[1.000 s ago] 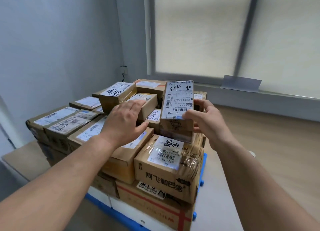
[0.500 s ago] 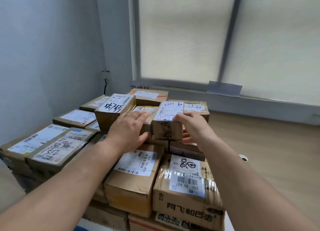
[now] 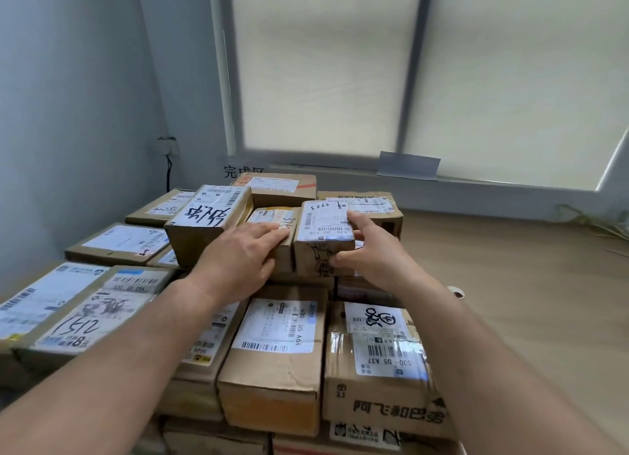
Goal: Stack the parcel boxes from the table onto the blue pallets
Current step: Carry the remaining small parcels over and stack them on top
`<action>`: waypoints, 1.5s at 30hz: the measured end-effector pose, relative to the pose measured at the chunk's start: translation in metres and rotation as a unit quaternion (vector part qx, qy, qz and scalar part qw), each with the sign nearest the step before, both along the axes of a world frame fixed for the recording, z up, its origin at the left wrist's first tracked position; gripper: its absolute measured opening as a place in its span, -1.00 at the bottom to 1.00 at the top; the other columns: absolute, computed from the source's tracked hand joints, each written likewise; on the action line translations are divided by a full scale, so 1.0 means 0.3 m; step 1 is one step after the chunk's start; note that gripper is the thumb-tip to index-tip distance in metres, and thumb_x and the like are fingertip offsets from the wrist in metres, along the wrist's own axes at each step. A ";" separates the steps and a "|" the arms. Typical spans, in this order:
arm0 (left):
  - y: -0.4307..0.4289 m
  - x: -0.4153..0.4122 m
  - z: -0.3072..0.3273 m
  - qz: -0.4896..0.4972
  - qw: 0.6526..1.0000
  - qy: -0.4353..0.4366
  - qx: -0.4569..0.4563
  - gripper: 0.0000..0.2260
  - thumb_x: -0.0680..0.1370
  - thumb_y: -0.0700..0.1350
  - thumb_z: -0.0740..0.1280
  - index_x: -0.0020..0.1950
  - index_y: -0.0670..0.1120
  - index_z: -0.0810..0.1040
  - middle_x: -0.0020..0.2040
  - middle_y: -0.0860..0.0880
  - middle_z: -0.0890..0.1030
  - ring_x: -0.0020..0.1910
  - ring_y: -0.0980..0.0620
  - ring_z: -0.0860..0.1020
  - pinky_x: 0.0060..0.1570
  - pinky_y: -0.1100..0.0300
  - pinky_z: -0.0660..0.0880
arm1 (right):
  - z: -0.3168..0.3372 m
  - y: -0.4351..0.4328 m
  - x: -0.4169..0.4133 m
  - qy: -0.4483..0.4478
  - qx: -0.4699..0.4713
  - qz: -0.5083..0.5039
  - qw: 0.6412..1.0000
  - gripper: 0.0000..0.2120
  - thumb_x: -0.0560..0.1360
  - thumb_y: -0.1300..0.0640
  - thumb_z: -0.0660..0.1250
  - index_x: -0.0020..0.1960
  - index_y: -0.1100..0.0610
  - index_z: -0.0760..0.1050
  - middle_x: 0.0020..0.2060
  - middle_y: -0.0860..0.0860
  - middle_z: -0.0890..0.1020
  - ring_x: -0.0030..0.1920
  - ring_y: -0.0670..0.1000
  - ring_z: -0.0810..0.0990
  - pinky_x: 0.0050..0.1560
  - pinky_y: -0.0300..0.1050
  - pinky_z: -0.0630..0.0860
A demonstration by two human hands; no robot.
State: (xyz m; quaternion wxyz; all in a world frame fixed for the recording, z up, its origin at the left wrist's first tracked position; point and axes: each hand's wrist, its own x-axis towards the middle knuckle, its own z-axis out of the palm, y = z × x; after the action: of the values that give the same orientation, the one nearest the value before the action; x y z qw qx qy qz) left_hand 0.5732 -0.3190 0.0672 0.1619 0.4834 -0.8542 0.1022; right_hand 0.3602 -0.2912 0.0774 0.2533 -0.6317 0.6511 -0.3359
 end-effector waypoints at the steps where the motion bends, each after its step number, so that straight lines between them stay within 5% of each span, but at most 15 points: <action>1: 0.000 0.006 0.001 -0.002 1.000 0.003 0.003 -0.51 0.60 -0.02 0.19 0.52 0.11 0.16 0.49 0.10 0.24 0.46 0.09 0.18 0.41 0.17 0.12 | 0.000 0.003 0.006 0.005 -0.002 -0.001 1.000 -0.17 0.42 0.11 0.48 0.54 -0.09 0.10 0.32 -0.01 0.48 0.19 -0.01 0.48 0.23 0.03 0.50; 5: 0.002 0.016 0.003 -0.014 1.000 0.013 0.006 -0.51 0.60 0.01 0.19 0.52 0.09 0.16 0.49 0.09 0.24 0.46 0.09 0.19 0.40 0.17 0.17 | -0.004 0.008 0.022 0.042 -0.014 -0.013 0.999 -0.21 0.46 0.10 0.44 0.55 -0.07 0.08 0.32 0.00 0.48 0.09 -0.08 0.35 0.12 -0.17 0.39; 15: 0.022 0.016 0.010 -0.036 0.996 0.078 -0.016 -0.41 0.55 0.11 0.27 0.52 0.00 0.16 0.46 -0.02 0.31 0.42 0.00 0.27 0.34 0.11 0.30 | -0.023 0.055 0.028 0.120 -0.040 -0.079 0.989 -0.14 0.41 0.02 0.47 0.55 0.02 0.07 0.41 0.01 0.39 0.32 0.07 0.42 0.30 0.10 0.41; 26: 0.091 -0.025 0.023 -0.040 0.991 0.090 -0.091 -0.31 0.45 0.32 0.22 0.43 -0.09 0.32 0.30 -0.09 0.49 0.27 -0.10 0.45 0.27 -0.05 0.36 | -0.004 0.176 -0.015 0.277 -0.164 -0.126 0.938 -0.36 0.49 -0.01 0.35 0.51 0.01 0.21 0.40 0.00 0.37 0.39 0.02 0.30 0.27 -0.06 0.37; 36: 0.287 -0.386 0.048 -0.060 0.984 0.119 -0.115 -0.37 0.44 0.30 0.11 0.26 -0.14 0.50 0.19 -0.12 0.56 0.17 -0.16 0.51 0.12 -0.06 0.43 | -0.013 0.402 -0.308 0.315 -0.281 -0.177 0.889 -0.60 0.41 0.10 0.44 0.23 0.11 0.56 0.14 0.10 0.60 0.15 0.18 0.53 0.01 0.03 0.52; 45: 0.523 -0.824 -0.082 -0.110 0.981 0.157 -0.043 -0.41 0.44 0.25 0.12 0.26 -0.13 0.52 0.10 -0.12 0.62 0.08 -0.14 0.57 0.06 0.01 0.48 | -0.166 0.680 -0.697 0.340 -0.243 -0.230 0.879 -0.58 0.23 0.15 0.54 0.08 0.13 0.62 -0.03 0.10 0.65 -0.08 0.20 0.62 -0.18 0.01 0.57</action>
State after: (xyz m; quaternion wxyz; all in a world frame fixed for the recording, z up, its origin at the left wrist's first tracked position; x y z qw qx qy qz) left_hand 0.3261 -0.1622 0.0425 0.3249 0.3892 -0.8608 0.0435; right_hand 0.1512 -0.0871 0.0276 -0.2291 -0.5814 0.7220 -0.2970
